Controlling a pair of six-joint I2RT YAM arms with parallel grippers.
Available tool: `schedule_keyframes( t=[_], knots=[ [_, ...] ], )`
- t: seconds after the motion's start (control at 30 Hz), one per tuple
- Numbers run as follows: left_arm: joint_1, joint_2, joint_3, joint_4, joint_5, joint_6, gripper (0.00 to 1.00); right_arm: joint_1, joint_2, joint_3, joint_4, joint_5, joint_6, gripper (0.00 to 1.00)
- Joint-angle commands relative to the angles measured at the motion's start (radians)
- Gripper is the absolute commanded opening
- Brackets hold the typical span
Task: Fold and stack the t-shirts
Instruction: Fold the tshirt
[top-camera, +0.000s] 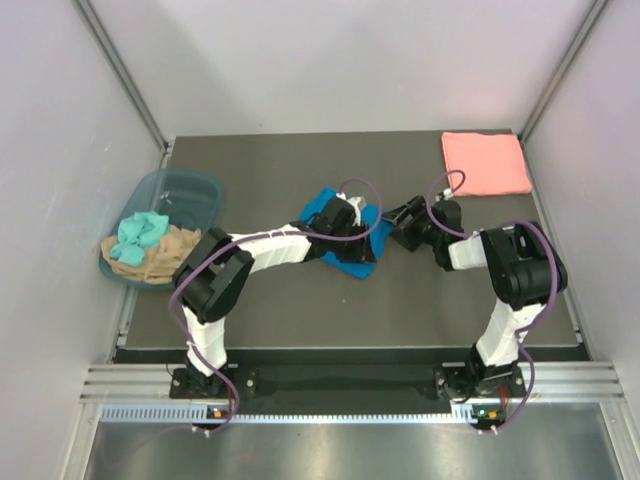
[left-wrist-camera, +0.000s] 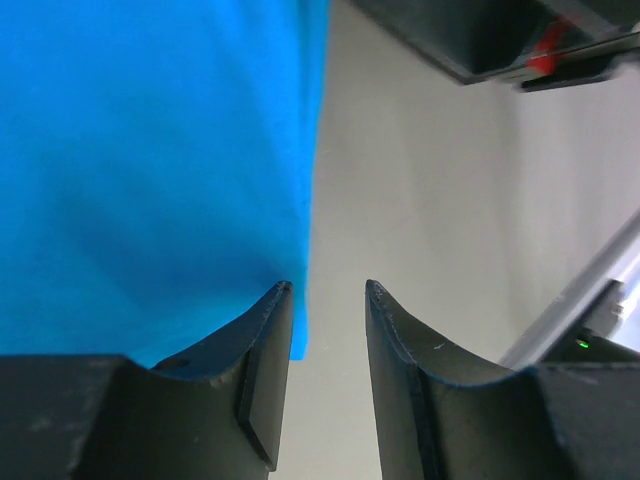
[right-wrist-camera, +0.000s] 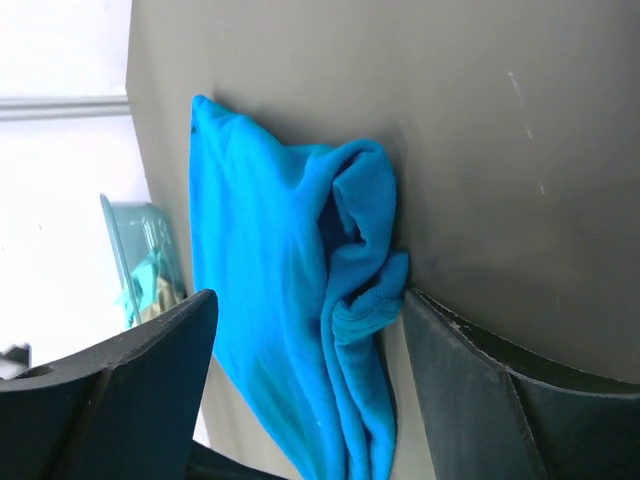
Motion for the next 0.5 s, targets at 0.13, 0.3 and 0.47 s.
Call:
schedule_keyframes(
  t=[0.13, 0.3, 0.47],
  knots=[
    [-0.011, -0.035, -0.09, 0.093, -0.09, -0.004, 0.4, 0.031, -0.082, -0.009, -0.254, 0.101, 0.074, 0.75],
    [-0.027, -0.033, -0.119, 0.098, -0.108, 0.01, 0.39, 0.068, -0.119, -0.068, -0.206, 0.131, 0.189, 0.75],
    [-0.032, -0.032, -0.165, 0.102, -0.113, 0.007, 0.39, 0.074, -0.041, -0.031, -0.125, 0.108, 0.232, 0.75]
  ],
)
